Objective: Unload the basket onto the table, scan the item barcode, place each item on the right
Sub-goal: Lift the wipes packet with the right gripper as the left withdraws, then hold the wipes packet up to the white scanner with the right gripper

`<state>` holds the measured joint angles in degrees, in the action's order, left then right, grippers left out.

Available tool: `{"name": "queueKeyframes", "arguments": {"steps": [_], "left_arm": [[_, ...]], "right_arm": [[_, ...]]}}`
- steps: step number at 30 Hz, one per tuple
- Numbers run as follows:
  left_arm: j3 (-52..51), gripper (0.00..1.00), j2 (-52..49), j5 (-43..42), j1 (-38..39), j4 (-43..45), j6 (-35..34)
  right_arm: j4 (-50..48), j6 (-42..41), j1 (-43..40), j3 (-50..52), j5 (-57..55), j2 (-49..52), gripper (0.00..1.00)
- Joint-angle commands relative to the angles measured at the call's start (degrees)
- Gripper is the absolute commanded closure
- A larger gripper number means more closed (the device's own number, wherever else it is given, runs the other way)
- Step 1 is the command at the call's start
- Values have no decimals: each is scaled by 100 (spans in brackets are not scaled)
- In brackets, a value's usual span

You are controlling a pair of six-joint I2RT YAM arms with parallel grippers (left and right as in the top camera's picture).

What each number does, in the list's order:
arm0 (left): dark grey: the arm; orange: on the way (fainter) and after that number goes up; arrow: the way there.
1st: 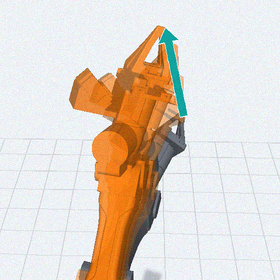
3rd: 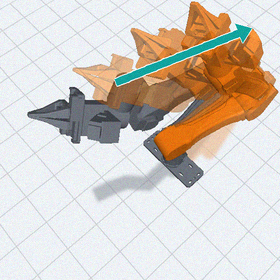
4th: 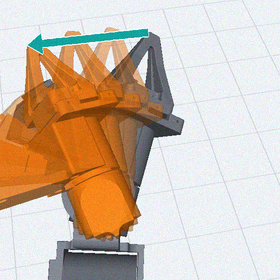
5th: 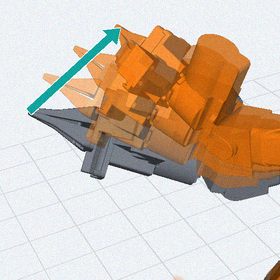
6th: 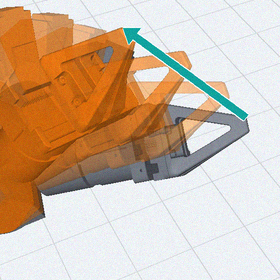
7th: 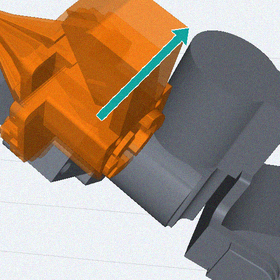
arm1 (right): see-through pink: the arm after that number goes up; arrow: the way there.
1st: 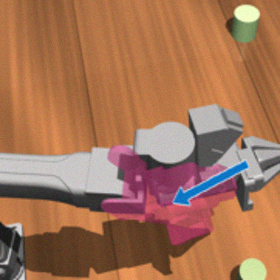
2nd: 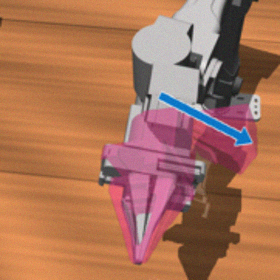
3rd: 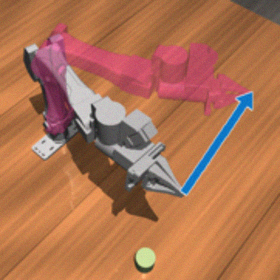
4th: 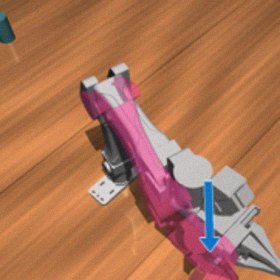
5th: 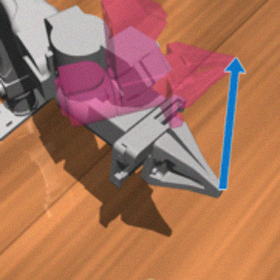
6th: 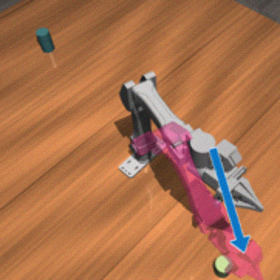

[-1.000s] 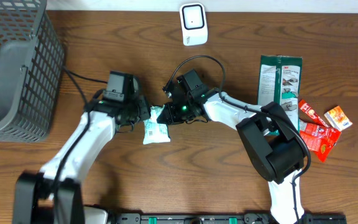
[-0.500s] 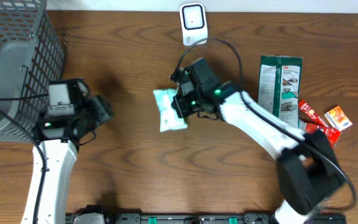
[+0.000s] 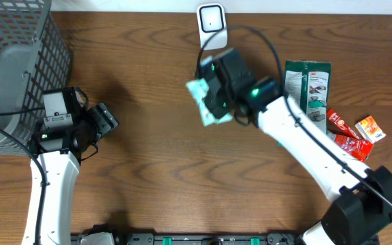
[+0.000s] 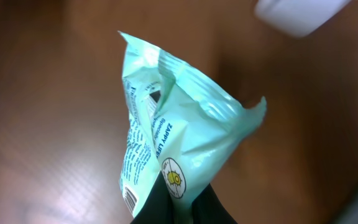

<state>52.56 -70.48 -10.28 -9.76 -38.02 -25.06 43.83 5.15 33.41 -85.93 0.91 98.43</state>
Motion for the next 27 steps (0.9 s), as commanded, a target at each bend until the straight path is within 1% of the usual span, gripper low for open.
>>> {"name": "queueKeyframes", "arguments": {"steps": [1,6,8,11,15,18,20,27], "left_arm": [[50,17,-26,72,-24,-15,76],[50,17,-26,72,-24,-15,76],[50,17,-26,72,-24,-15,76],[50,17,-26,72,-24,-15,76],[50,17,-26,72,-24,-15,76],[50,17,-26,72,-24,-15,76],[50,16,-26,72,-24,-15,76],[50,16,-26,72,-24,-15,76]], "right_arm": [[323,708,-87,-1362,-994,-61,99],[841,1226,-98,-2719,-1637,33,99],[817,1438,-96,-3077,-1897,79,99],[592,1832,-96,-3316,-2175,179,99],[0,2396,-96,-3316,-2404,409,99],[-481,2588,-96,-3316,-2426,728,99],[-933,2761,-96,-3316,-2643,1036,99],[-2656,4083,-94,-3316,-3281,2225,99]]}}
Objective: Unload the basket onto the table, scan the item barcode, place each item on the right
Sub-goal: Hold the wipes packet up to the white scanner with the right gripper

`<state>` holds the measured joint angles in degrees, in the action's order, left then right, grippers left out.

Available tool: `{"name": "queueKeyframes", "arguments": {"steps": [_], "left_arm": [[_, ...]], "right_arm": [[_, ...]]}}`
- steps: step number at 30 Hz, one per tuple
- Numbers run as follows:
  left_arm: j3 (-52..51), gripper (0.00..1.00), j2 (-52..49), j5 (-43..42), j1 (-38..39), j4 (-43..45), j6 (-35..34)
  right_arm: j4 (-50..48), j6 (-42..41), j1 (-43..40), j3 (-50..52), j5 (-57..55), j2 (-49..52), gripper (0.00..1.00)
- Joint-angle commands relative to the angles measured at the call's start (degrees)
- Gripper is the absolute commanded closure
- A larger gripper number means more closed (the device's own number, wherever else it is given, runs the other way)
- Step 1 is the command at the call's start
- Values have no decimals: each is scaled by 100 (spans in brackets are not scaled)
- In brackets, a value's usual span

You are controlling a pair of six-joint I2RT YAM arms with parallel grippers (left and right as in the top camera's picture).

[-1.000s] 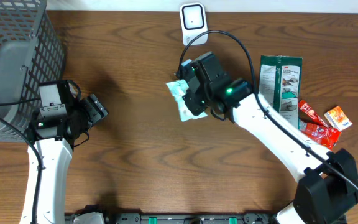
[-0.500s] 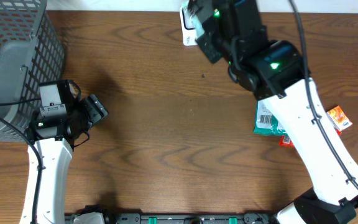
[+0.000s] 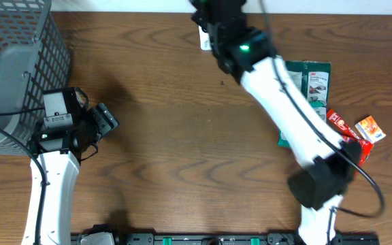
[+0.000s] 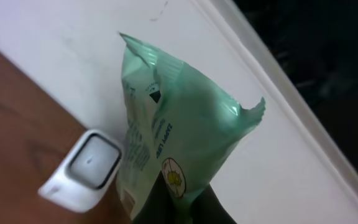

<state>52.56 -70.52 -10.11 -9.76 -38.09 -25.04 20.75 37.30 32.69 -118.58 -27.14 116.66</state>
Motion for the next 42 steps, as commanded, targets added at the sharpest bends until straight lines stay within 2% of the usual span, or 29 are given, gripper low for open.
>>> {"name": "queueKeyframes", "arguments": {"steps": [1,9,15,18,23,32,37,42], "left_arm": [[50,16,-22,55,-24,-9,74],[50,16,-22,55,-24,-9,74],[50,16,-22,55,-24,-9,74],[50,16,-22,55,-24,-9,74],[50,16,-22,55,-24,-9,72],[50,16,-22,55,-24,-9,74],[50,16,-22,55,-24,-7,74],[50,16,-22,55,-24,-9,74]], "right_arm": [[-741,1154,-11,-50,-640,656,99],[-2754,2695,35,-50,-1137,2076,99],[-4151,3536,26,-50,-1272,2883,99],[-4544,3740,35,-50,-1290,3123,99],[-4529,3705,0,-50,-1266,3335,99],[-3475,3359,-2,-50,-870,3379,99],[-2990,2830,-9,-50,-726,3379,99],[-3010,2245,-66,-50,-723,3379,99]]}}
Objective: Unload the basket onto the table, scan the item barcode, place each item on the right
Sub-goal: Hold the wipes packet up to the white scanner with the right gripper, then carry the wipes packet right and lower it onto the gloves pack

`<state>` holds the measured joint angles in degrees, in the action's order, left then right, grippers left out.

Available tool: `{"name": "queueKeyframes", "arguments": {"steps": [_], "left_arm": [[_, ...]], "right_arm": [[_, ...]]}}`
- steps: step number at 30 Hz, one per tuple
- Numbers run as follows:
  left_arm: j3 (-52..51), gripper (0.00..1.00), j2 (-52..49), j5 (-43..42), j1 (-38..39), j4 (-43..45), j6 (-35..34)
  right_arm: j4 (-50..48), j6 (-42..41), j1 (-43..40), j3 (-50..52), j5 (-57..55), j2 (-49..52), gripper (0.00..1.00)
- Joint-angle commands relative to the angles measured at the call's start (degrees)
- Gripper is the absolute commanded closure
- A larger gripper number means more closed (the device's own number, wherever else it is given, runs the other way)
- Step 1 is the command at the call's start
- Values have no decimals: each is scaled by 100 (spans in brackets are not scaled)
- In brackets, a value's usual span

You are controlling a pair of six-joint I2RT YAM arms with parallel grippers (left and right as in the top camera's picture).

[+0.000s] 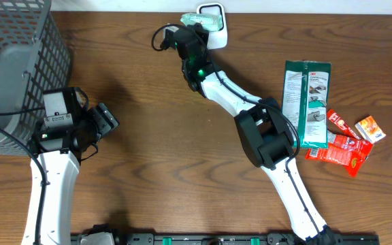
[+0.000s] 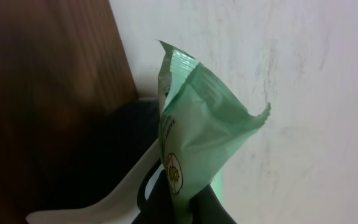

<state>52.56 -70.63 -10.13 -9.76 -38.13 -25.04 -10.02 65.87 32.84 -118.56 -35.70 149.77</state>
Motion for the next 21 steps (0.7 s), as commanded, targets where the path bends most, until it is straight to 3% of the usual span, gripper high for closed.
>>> {"name": "queueKeyframes", "arguments": {"steps": [1,9,16,21], "left_arm": [[50,16,-11,57,-24,-4,74],[50,15,-11,57,-24,-4,74],[50,15,-11,57,-24,-4,74],[50,16,-11,57,-24,-4,74]], "right_arm": [[59,-638,-92,-52,131,68,99],[-4,-876,-136,-55,87,-79,99],[114,-2133,-295,-55,85,-772,99],[1226,-3145,-407,-55,549,-1537,99]]}}
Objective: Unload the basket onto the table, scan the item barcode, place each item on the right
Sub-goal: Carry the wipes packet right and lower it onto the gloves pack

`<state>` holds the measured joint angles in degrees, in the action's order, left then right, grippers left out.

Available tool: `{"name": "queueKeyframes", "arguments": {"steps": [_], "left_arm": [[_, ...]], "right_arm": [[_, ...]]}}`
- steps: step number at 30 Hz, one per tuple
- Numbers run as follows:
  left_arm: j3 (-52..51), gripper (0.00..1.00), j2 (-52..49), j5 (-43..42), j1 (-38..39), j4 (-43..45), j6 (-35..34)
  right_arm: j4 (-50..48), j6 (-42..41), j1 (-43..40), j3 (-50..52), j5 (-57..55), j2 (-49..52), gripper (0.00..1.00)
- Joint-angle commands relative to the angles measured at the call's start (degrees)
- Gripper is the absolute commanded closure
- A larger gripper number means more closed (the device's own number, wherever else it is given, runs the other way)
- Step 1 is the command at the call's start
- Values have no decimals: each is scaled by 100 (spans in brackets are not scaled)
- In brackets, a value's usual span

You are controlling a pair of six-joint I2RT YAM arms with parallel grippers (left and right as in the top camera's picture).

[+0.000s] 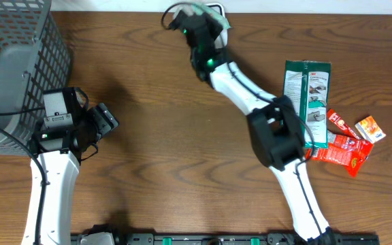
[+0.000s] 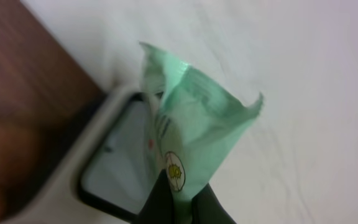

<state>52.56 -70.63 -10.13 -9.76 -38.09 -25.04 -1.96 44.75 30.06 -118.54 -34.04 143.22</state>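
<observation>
A crumpled mint-green packet (image 2: 197,130) with a round yellow logo stands up from my right gripper (image 2: 182,200), whose dark fingers are shut on its lower end. Right behind the packet is the white scanner (image 2: 48,193), its dark-framed window (image 2: 114,168) facing the packet. In the overhead view my right gripper (image 1: 200,22) is at the table's back edge, against the scanner (image 1: 218,8). The barcode does not show in the wrist view. My left gripper (image 1: 106,117) rests at the left, holding nothing; its jaws are too small to read.
A wire basket (image 1: 19,61) with a grey liner fills the far left. On the right lie a long green pouch (image 1: 307,95), red packets (image 1: 342,139) and a small orange box (image 1: 371,128). A white wall runs behind the table.
My right wrist has turned. The scanner was seen edge-on below the packet; now its window lies flat behind the packet. The grip is unchanged and the left arm has not moved.
My right gripper first held the green packet over the table, a little in front of the scanner. Then it had it near the back edge, with the scanner below and to the left. Later the packet was at the scanner, and now it is before the window.
</observation>
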Motion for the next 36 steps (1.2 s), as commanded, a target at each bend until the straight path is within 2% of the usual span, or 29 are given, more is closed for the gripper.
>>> {"name": "queueKeyframes", "arguments": {"steps": [1,7,12,16,21,26,36], "left_arm": [[50,15,-11,57,-24,-9,74],[50,16,-11,57,-24,-9,74],[50,15,-11,57,-24,-9,72],[50,15,-11,57,-24,-9,74],[50,15,-11,57,-24,-9,74],[50,15,-11,57,-24,-7,74],[50,15,-11,57,-24,-9,74]], "right_arm": [[815,-1204,-153,-57,599,-1086,99],[3209,-2868,-389,-57,1416,-2275,99],[5029,-3974,-767,-57,2426,-2872,99],[6168,-4306,-1108,-55,3143,-2955,99],[7329,-4382,-1528,101,3220,-2872,99],[7536,-4843,-1884,800,3220,-2872,99],[6164,-5125,-2363,2618,3220,-2872,99]]}}
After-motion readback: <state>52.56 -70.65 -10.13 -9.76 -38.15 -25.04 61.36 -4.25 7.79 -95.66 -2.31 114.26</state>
